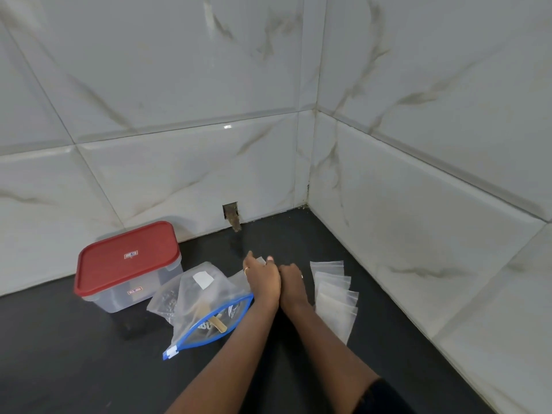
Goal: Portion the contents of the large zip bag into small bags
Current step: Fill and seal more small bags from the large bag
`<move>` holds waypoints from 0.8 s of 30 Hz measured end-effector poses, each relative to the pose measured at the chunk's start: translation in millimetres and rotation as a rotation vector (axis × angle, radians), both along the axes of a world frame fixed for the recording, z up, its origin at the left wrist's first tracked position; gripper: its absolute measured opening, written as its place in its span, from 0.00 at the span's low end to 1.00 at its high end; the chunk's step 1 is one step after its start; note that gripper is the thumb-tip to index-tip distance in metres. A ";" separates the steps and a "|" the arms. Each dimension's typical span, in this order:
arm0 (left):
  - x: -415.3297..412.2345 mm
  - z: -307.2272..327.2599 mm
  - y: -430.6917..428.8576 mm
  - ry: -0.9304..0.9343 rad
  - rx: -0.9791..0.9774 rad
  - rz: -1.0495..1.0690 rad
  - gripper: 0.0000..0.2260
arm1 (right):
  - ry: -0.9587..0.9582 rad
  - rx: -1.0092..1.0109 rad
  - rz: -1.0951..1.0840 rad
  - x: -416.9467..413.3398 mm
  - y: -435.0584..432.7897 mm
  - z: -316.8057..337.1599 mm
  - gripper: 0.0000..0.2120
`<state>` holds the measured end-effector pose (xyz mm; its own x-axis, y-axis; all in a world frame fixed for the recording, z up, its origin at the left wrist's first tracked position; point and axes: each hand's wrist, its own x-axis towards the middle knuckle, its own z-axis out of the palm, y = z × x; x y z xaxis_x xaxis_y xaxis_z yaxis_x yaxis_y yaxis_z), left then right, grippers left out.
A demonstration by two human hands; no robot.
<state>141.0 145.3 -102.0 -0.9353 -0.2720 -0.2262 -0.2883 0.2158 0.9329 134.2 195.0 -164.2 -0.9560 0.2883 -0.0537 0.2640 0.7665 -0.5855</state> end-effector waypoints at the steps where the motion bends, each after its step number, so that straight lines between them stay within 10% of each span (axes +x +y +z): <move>1: -2.9 0.0 -0.3 -0.033 0.039 0.019 0.24 | -0.023 0.035 0.002 -5.7 -2.8 -6.3 0.08; 9: -15.6 -17.1 -10.0 -0.241 0.226 0.077 0.23 | -0.056 0.166 -0.030 -20.8 -8.6 -4.9 0.12; 24: 14.4 21.6 -22.3 -0.001 0.200 -0.076 0.11 | 0.411 -0.347 -0.079 40.4 -9.1 69.2 0.05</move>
